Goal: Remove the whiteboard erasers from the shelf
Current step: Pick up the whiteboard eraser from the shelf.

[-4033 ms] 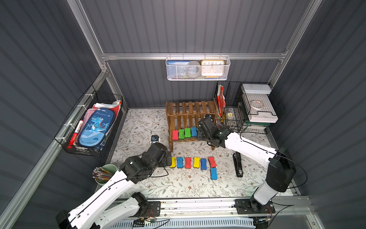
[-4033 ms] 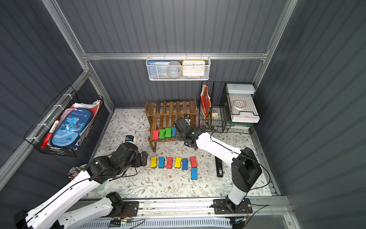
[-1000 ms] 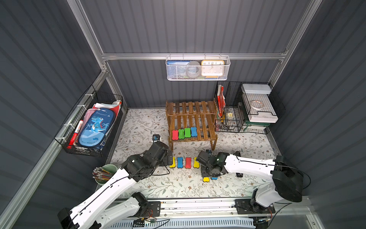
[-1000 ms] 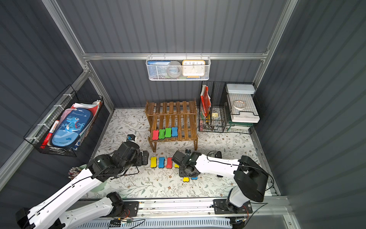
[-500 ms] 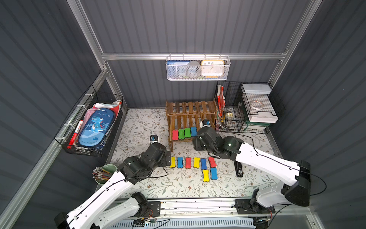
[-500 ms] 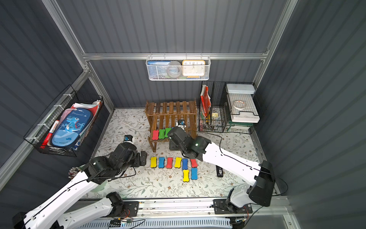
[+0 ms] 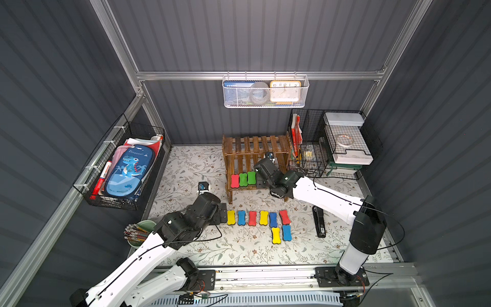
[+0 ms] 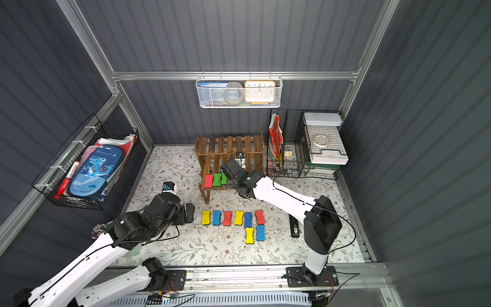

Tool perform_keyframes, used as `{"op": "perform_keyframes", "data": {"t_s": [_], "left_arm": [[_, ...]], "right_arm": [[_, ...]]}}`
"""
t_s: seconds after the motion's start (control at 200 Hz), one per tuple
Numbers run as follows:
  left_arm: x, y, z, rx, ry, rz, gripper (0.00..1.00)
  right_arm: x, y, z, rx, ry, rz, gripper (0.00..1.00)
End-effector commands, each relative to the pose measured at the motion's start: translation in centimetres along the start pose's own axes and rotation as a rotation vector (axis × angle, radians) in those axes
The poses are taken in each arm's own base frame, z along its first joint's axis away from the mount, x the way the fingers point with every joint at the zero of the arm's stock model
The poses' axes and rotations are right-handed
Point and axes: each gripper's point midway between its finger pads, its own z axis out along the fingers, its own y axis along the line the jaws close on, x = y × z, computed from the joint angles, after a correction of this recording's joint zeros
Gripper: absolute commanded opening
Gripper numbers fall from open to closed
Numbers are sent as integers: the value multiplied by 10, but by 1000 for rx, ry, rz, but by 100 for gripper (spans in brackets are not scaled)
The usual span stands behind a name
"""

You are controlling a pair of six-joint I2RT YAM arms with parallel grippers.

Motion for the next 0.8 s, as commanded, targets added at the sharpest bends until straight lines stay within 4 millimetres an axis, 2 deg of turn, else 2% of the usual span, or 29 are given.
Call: {"op": "perform_keyframes", "data": {"t_s": [0.0,0.255,0.795], "left_arm": [[0,3,-2,-19,6,-4,99],[1,3,0,-22,9,-2,99],[2,2,1,-24,15,5,99]], "right_arm": [[-17,8,-1,-30,-31,17,52],[-16,16,6,-66,-10,28,52],[4,-1,29,-17,54,48,49]]}}
